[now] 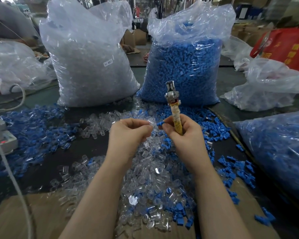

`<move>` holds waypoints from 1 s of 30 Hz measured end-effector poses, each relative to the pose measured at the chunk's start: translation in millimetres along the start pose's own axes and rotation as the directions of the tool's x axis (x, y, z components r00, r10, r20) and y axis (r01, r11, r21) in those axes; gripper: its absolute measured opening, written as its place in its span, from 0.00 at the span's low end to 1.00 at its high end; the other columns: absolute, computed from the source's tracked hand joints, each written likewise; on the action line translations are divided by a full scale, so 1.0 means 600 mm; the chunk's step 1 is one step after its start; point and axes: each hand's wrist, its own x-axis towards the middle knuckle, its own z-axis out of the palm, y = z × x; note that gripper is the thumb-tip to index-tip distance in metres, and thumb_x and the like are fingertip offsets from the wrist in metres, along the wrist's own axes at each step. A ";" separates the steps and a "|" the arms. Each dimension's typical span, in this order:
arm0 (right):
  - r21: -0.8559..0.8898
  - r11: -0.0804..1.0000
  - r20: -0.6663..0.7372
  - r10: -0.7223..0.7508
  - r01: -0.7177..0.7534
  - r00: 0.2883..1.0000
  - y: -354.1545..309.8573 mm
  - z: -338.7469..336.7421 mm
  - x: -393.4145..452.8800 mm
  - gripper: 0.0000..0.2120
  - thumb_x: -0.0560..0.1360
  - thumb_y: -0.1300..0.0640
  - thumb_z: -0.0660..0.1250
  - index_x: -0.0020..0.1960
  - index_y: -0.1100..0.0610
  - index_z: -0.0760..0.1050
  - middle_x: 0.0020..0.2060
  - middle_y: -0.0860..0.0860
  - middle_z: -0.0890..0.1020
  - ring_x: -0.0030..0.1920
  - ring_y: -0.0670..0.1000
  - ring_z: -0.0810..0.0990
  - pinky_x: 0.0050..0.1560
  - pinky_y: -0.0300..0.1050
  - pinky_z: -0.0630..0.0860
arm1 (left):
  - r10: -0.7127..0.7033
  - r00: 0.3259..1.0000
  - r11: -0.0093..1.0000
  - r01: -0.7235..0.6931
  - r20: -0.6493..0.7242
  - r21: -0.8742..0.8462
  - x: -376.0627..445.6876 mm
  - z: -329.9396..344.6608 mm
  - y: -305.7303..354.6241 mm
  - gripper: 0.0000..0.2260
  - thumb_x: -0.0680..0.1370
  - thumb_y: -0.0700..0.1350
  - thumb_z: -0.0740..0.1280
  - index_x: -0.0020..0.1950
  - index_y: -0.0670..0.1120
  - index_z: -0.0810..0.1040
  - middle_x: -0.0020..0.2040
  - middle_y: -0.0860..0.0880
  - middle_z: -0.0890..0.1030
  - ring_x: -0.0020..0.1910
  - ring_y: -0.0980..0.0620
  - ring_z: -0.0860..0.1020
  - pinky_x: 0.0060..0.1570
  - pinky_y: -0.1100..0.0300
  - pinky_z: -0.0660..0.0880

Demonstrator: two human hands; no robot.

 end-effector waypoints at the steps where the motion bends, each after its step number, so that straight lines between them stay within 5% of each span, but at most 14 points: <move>1: 0.001 1.000 0.003 -0.004 0.004 1.000 0.000 0.001 0.000 0.07 0.77 0.59 0.70 0.43 0.49 0.77 0.39 0.55 0.81 0.45 0.58 0.80 0.47 0.48 0.78 | 0.010 1.000 1.000 -0.010 -0.001 0.006 -0.001 0.000 0.000 0.04 0.71 0.38 0.75 0.39 0.45 0.83 0.32 0.48 0.84 0.32 0.55 0.81 0.33 0.67 0.76; 6: 0.031 0.999 -0.013 -0.022 0.023 1.000 0.000 0.005 0.000 0.08 0.77 0.59 0.69 0.42 0.46 0.78 0.40 0.56 0.82 0.46 0.58 0.81 0.45 0.46 0.78 | 0.154 0.986 0.962 -0.134 -0.067 0.239 -0.003 0.002 -0.006 0.04 0.72 0.42 0.74 0.39 0.49 0.83 0.32 0.52 0.84 0.34 0.53 0.84 0.38 0.56 0.82; 10: 0.083 0.996 0.000 -0.027 0.027 1.000 0.000 0.003 0.002 0.06 0.76 0.58 0.69 0.43 0.48 0.78 0.40 0.49 0.84 0.44 0.46 0.84 0.45 0.33 0.77 | 0.243 0.968 0.904 -0.206 -0.055 0.374 -0.010 0.009 -0.003 0.06 0.72 0.43 0.74 0.37 0.53 0.82 0.31 0.56 0.83 0.34 0.58 0.82 0.36 0.62 0.79; 14: 0.058 0.998 0.021 -0.008 0.007 1.000 0.005 0.003 0.002 0.07 0.77 0.60 0.69 0.43 0.49 0.77 0.39 0.51 0.84 0.42 0.49 0.83 0.45 0.38 0.80 | 0.131 0.991 0.970 -0.131 0.013 0.203 -0.010 0.013 0.000 0.05 0.73 0.39 0.73 0.41 0.49 0.83 0.33 0.51 0.85 0.36 0.51 0.85 0.40 0.54 0.81; 22: 0.014 1.000 0.021 -0.017 0.017 1.000 0.004 0.002 0.000 0.07 0.77 0.58 0.69 0.42 0.48 0.77 0.34 0.53 0.78 0.38 0.51 0.76 0.41 0.46 0.77 | -0.013 0.990 0.980 0.041 0.143 -0.196 -0.007 0.001 0.006 0.05 0.74 0.39 0.73 0.48 0.40 0.82 0.39 0.44 0.86 0.37 0.52 0.84 0.37 0.65 0.79; 27: -0.012 0.999 0.026 -0.029 0.030 0.999 0.003 0.007 -0.001 0.08 0.77 0.59 0.69 0.42 0.48 0.76 0.32 0.49 0.78 0.35 0.46 0.75 0.37 0.37 0.74 | -0.103 0.986 0.928 0.142 0.131 -0.343 -0.005 0.002 0.007 0.10 0.71 0.35 0.74 0.50 0.40 0.81 0.37 0.45 0.85 0.36 0.53 0.84 0.34 0.66 0.78; 30: -0.002 0.999 0.004 -0.046 0.046 0.999 0.002 0.008 -0.001 0.07 0.77 0.59 0.69 0.44 0.48 0.76 0.38 0.53 0.82 0.39 0.52 0.80 0.41 0.37 0.77 | -0.110 0.988 0.926 0.143 0.112 -0.350 -0.006 0.003 0.008 0.07 0.70 0.35 0.74 0.46 0.40 0.82 0.37 0.45 0.85 0.36 0.53 0.84 0.34 0.66 0.78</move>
